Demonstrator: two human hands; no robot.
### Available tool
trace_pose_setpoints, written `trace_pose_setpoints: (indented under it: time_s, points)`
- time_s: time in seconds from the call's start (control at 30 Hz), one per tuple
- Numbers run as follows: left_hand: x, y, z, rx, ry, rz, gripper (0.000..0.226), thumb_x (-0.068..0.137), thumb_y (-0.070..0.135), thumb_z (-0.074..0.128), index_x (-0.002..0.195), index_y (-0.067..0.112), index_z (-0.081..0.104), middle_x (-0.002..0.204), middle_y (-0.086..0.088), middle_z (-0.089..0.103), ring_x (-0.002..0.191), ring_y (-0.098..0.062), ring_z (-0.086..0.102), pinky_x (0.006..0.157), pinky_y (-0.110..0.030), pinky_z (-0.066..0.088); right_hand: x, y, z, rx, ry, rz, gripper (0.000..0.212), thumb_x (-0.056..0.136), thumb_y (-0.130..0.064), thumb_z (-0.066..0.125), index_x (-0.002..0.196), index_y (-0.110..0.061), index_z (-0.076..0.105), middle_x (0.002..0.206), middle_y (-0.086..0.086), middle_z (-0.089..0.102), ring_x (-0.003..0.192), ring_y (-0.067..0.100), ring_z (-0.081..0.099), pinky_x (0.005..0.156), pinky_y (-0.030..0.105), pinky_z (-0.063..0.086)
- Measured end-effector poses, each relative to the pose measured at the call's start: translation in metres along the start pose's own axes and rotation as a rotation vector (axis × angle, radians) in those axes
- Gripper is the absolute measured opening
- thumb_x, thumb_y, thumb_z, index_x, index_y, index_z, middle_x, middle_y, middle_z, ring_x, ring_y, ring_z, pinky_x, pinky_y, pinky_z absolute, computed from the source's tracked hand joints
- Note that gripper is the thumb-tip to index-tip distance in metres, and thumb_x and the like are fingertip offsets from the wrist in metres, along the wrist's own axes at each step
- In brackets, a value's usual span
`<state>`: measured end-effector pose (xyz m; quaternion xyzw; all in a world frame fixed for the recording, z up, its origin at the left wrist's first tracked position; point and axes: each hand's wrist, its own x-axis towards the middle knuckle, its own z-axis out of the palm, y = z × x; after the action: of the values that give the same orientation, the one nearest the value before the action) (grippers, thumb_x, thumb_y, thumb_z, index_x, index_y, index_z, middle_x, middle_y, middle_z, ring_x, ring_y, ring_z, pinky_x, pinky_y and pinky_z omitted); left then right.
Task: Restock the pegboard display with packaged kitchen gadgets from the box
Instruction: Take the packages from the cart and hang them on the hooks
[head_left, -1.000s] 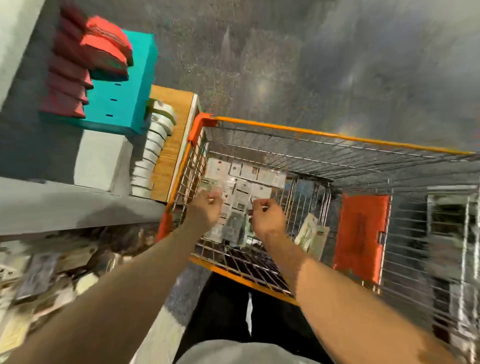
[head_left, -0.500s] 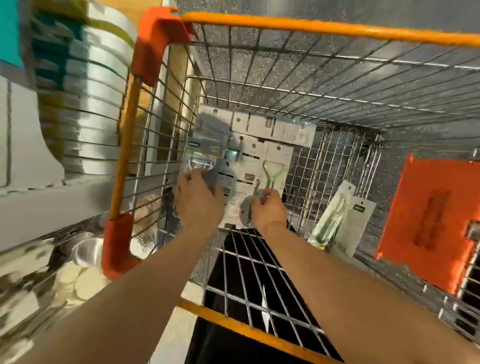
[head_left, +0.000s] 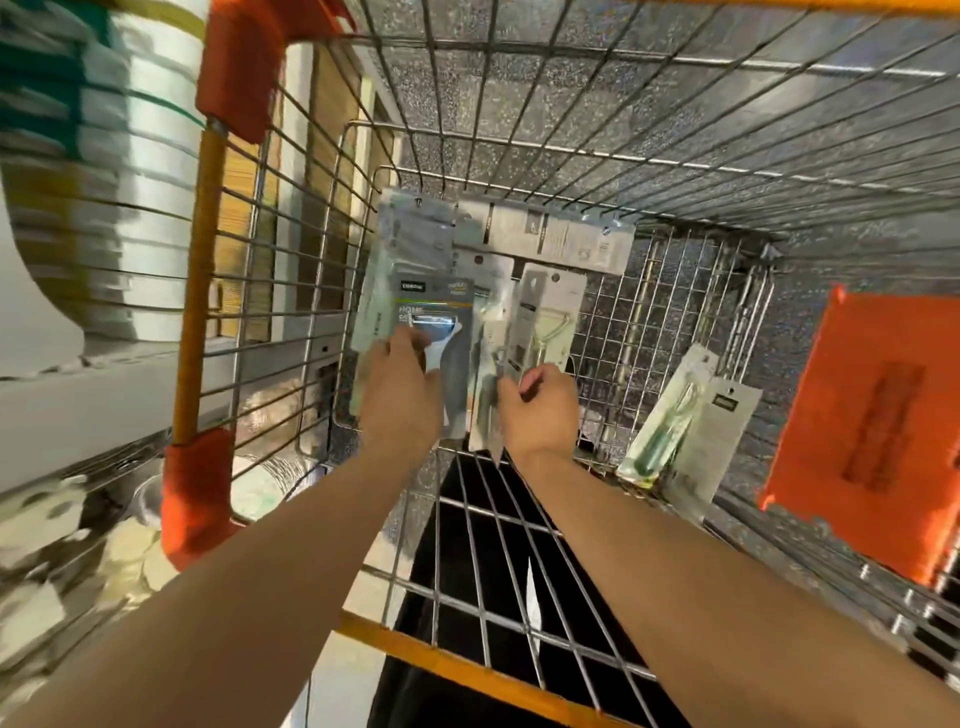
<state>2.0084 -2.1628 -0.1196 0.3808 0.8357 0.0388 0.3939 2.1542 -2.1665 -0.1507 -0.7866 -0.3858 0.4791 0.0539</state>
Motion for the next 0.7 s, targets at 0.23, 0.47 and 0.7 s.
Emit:
trace_pose_setpoints:
  time_s: [0.23,0.47,0.7]
  points:
    - [0.011,-0.006,0.012,-0.185,0.089,-0.053,0.033,0.099,0.011,0.063,0.131,0.016,0.055,0.108,-0.004,0.067,0.099,-0.026,0.066,0.089,-0.044,0.056,0.003,0.009,-0.004,0.112,0.015,-0.058,0.018,0.090,-0.031,0.064,0.086,-0.023,0.049,0.082,0.003,0.060,0.067,0.020,0.057,0.059,0.036,0.048]
    - [0.011,-0.003,0.017,-0.042,0.028,-0.005,0.031,0.107,0.016,0.053,0.135,0.013,0.065,0.132,-0.005,0.059,0.107,-0.014,0.057,0.099,-0.026,0.043,-0.002,-0.004,0.011,-0.042,0.038,-0.247,0.035,0.100,-0.058,0.050,0.091,-0.025,0.055,0.098,-0.006,0.057,0.080,0.014,0.058,0.071,0.033,0.048]
    - [0.009,-0.001,0.025,-0.107,-0.053,0.001,0.035,0.108,0.012,0.048,0.138,0.017,0.065,0.124,-0.005,0.074,0.114,-0.023,0.068,0.102,-0.039,0.054,0.003,-0.002,0.019,0.080,0.067,-0.128,0.023,0.100,-0.032,0.061,0.114,-0.025,0.044,0.093,-0.006,0.063,0.079,0.014,0.065,0.079,0.044,0.058]
